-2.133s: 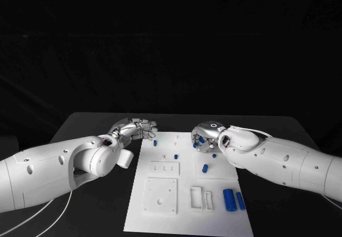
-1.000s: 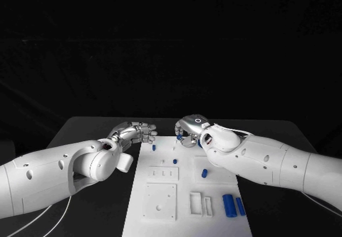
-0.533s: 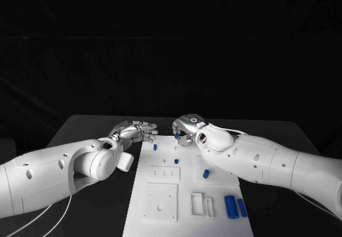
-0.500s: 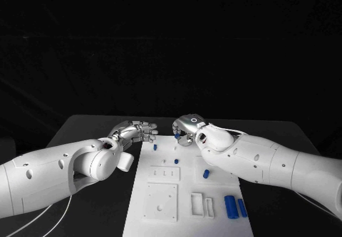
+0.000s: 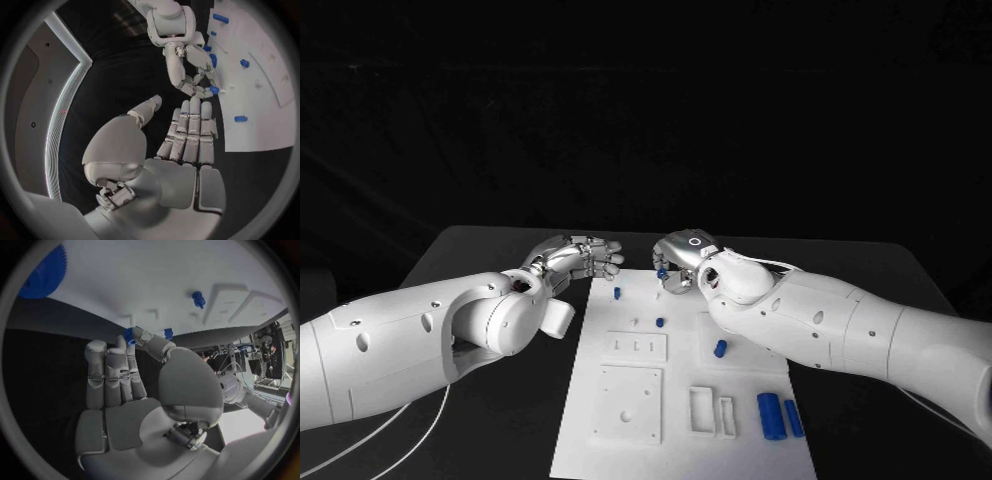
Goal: Assemble the parts on the task board
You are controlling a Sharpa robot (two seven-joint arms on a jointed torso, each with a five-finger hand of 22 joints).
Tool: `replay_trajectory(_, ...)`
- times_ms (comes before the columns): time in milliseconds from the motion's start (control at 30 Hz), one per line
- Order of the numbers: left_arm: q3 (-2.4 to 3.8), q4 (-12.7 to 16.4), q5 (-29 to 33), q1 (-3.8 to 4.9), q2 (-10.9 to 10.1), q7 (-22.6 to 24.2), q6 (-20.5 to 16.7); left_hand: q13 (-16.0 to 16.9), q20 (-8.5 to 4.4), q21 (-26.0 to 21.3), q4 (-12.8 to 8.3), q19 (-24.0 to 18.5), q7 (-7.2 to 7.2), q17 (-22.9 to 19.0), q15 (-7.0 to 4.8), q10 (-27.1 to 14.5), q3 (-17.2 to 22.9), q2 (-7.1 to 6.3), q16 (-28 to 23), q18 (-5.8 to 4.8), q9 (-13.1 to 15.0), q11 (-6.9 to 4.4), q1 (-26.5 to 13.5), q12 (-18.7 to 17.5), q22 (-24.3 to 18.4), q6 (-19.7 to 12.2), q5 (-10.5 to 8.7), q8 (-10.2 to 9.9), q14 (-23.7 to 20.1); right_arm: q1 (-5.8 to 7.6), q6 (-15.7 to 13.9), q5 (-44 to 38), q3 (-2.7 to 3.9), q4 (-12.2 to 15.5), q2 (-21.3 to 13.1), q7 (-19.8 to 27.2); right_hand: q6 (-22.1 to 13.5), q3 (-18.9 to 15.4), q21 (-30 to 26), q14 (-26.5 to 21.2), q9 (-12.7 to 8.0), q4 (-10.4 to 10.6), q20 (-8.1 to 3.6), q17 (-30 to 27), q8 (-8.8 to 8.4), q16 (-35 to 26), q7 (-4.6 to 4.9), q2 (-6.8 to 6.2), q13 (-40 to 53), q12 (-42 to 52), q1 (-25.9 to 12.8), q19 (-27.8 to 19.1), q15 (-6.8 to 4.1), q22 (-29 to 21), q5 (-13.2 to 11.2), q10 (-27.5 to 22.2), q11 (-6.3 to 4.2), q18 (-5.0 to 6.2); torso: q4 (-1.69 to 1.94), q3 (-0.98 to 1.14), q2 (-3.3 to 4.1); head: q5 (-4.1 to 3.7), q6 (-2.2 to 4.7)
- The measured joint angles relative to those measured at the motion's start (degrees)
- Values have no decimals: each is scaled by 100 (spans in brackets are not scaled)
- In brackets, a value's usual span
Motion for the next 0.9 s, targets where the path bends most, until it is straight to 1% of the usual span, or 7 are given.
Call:
replay_trajectory(300, 0, 35, -1, 30, -16, -3, 0, -3, 0, 0, 0, 0, 0, 5, 0, 0, 0, 0, 0, -6, 5, 0, 0, 0, -1, 0, 0, -22, 0, -20, 20, -3, 0, 22, -22, -1, 0, 5, 22, 1, 0, 6, 18, 0, -15, 0, 0, 1, 8, 0, 1, 2, -1, 0, 0, 1, -1, 0, 10, -10, 26, 11, -33)
replay_trajectory(400, 0, 35, -2, 33, -19, -3, 0, -3, 0, 0, 0, 0, 0, 5, 0, 0, 0, 0, 0, 11, 5, 0, 0, 0, -1, 0, 0, -22, 0, -20, 22, -3, 1, 40, -34, 0, -1, 14, 22, 1, 0, 15, 17, 0, -16, 0, 0, 1, 14, 0, 1, 0, -1, 0, -1, 1, -1, 0, 10, -13, 30, 14, -41)
replay_trajectory(433, 0, 35, -2, 34, -19, -3, 0, -3, 0, 0, 0, 0, 0, 5, 0, 0, 0, 0, 0, 36, 5, 0, 0, 0, -1, 0, 0, -22, 0, -20, 22, -3, 2, 42, -37, 1, -1, 14, 22, 1, 0, 15, 14, -5, -17, 0, 0, 1, 16, 0, 1, -2, -1, 0, -1, 1, -1, 0, 10, -13, 31, 16, -43)
replay_trajectory(633, 0, 31, -4, 38, -32, -3, 0, -2, 1, 0, -13, 1, 0, 4, 0, 0, 13, 0, 0, 53, 4, 0, 0, 0, -2, 0, 0, -22, 0, -17, 46, 2, 3, 46, -43, 18, -2, 14, 22, 5, 9, 15, -2, -6, -18, 0, -1, 1, 21, -1, 1, -21, -6, 0, -5, 1, -1, 0, 11, -13, 32, 30, -48)
replay_trajectory(900, 0, 29, -5, 40, -33, -3, 0, -4, 1, 0, -13, 1, 0, 4, 0, 0, 13, 0, 0, 52, 4, 0, 0, 0, -2, 0, 0, -22, 0, -22, 98, 9, -1, 51, -31, 24, -12, 14, 22, -7, 9, 15, 7, -6, -3, 0, -10, 7, 37, -5, 7, -30, -19, 0, -22, 1, -1, 0, 9, -21, 36, 44, -57)
